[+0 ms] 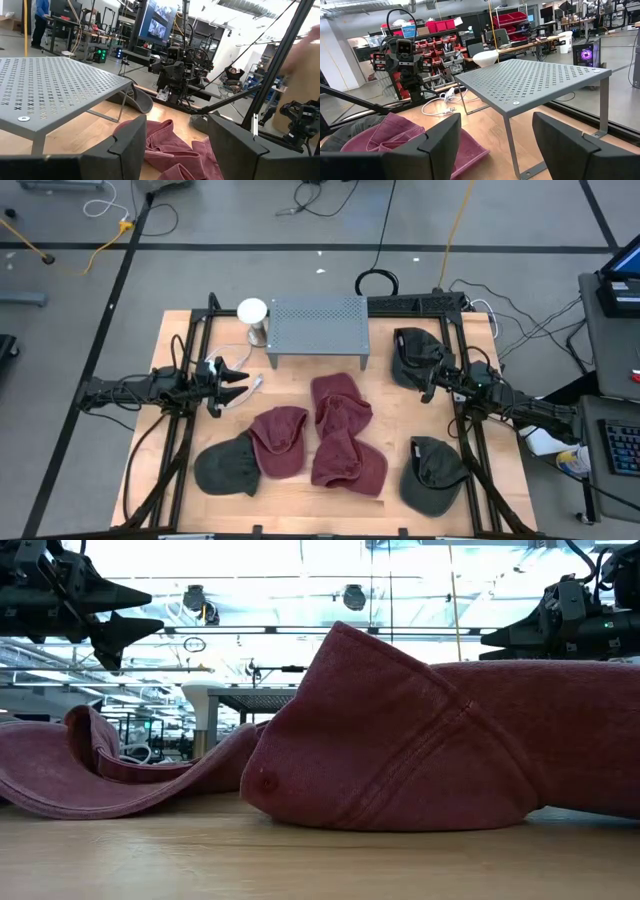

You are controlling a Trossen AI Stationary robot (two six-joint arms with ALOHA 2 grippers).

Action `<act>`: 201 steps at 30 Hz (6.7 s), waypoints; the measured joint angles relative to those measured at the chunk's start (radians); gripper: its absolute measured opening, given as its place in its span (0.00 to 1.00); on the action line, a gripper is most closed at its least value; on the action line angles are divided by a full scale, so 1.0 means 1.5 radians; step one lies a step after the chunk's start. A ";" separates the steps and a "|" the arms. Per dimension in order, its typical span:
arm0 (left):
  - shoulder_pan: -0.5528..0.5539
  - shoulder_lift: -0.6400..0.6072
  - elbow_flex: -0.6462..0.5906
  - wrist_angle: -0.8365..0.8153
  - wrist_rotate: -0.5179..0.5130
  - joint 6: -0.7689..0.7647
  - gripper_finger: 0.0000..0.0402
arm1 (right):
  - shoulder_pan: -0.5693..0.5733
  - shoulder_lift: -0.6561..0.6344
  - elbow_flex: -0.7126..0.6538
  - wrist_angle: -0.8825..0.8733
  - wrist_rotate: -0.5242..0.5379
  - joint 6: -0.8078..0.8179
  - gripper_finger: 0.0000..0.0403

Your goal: Pick & Place hat

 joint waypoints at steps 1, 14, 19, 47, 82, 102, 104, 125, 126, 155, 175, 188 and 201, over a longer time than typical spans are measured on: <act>0.000 0.000 0.000 0.000 0.000 0.000 0.53 | 0.000 0.000 0.000 0.000 0.000 0.000 0.60; 0.000 0.000 0.000 0.000 0.000 0.000 0.53 | 0.000 0.000 0.000 0.000 0.000 0.000 0.60; 0.000 0.000 0.000 0.000 0.000 0.000 0.53 | 0.000 0.000 0.000 0.000 0.000 0.000 0.60; 0.000 0.000 0.000 0.000 0.000 0.000 0.53 | 0.000 0.001 0.000 0.070 0.048 -0.038 0.60; -0.001 0.000 0.000 0.000 0.000 0.000 0.53 | 0.000 0.546 0.721 -0.445 0.401 0.383 0.60; 0.000 0.000 0.000 0.000 0.000 0.000 0.53 | -0.054 0.796 0.867 -0.739 0.133 0.741 0.60; 0.000 0.000 0.000 0.000 0.000 0.000 0.53 | -0.061 0.812 0.867 -0.764 0.098 0.743 0.60; 0.000 0.000 0.000 0.000 0.000 0.000 0.53 | -0.133 0.834 0.851 -0.903 0.037 0.738 0.60; 0.000 0.000 0.000 0.000 0.000 0.000 0.53 | -0.136 0.829 0.845 -0.909 0.037 0.738 0.60; 0.000 0.000 0.000 0.000 0.000 0.000 0.53 | -0.271 0.701 0.659 -0.928 0.038 0.717 0.60; 0.000 0.000 0.000 0.000 0.000 0.000 0.53 | -0.284 0.776 0.501 -0.777 0.055 0.660 0.60; 0.000 0.000 0.000 0.000 0.000 0.000 0.53 | -0.284 0.800 0.427 -0.682 0.035 0.629 0.60; -0.001 0.000 0.000 0.000 0.000 0.000 0.53 | -0.283 0.799 0.380 -0.596 -0.042 0.618 0.39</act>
